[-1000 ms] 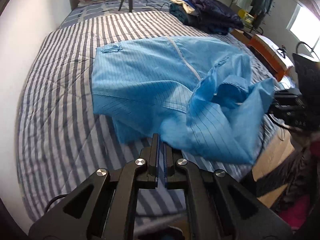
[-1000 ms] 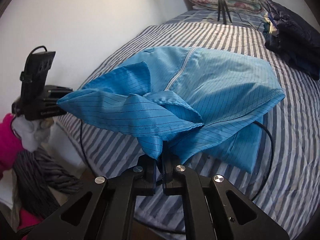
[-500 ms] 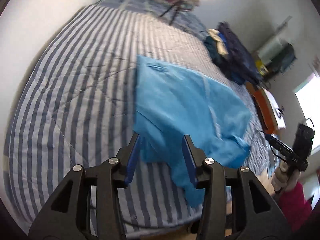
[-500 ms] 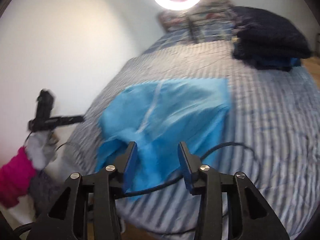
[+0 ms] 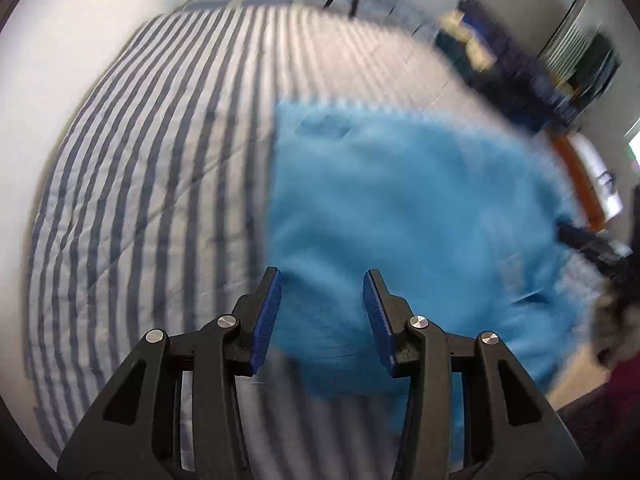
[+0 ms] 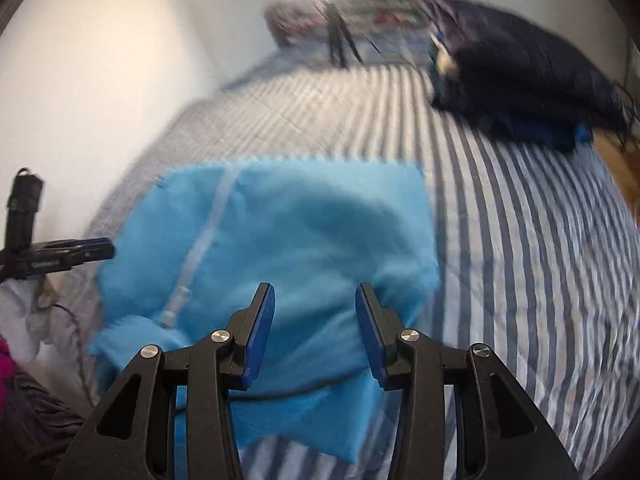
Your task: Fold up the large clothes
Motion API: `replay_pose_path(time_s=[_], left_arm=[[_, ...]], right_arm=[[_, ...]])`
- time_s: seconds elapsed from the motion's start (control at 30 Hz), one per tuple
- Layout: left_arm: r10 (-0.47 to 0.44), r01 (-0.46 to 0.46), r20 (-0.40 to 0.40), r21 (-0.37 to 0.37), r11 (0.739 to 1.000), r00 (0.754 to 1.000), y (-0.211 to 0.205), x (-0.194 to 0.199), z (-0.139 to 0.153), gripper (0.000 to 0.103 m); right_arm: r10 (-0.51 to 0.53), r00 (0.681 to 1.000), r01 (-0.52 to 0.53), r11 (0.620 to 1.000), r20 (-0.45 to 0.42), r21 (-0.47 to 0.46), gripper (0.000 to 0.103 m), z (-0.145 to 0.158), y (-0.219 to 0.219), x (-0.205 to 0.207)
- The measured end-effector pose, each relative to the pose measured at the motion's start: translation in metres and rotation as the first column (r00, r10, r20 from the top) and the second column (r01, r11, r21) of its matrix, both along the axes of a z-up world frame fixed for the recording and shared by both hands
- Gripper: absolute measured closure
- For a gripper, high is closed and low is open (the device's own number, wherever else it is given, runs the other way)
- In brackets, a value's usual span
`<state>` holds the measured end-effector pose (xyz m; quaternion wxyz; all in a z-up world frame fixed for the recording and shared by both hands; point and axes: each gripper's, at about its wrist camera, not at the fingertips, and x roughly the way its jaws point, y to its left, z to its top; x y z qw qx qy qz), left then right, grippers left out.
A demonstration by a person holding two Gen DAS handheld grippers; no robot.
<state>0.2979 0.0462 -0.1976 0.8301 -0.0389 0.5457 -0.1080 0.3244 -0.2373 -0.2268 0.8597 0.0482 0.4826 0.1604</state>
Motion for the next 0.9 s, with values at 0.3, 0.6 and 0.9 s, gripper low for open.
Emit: replay_pose_path(time_s=[0.3,0.6,0.9], left_arm=[[0.028,-0.024,0.056,-0.064,0.998,0.998,0.021,-0.024,0.020,0.058],[-0.088,0.119,0.148,-0.212,0.970,0.985,-0.013,-0.105,0.069,0.058],[-0.165,0.184,0.128,-0.155,0.971,0.978,-0.068,-0.154,0.040,0.058]], right_arm=[[0.004,1.000,-0.005,0.994,0.011,0.109,0.071,0.020,-0.023,-0.044],[0.261,0.962,-0.271,0.941,0.077,0.203,0.071,0.048,0.028,-0.102],[0.419,0.908,-0.411,0.894,-0.008,0.180,0.078,0.022,0.095,-0.094]])
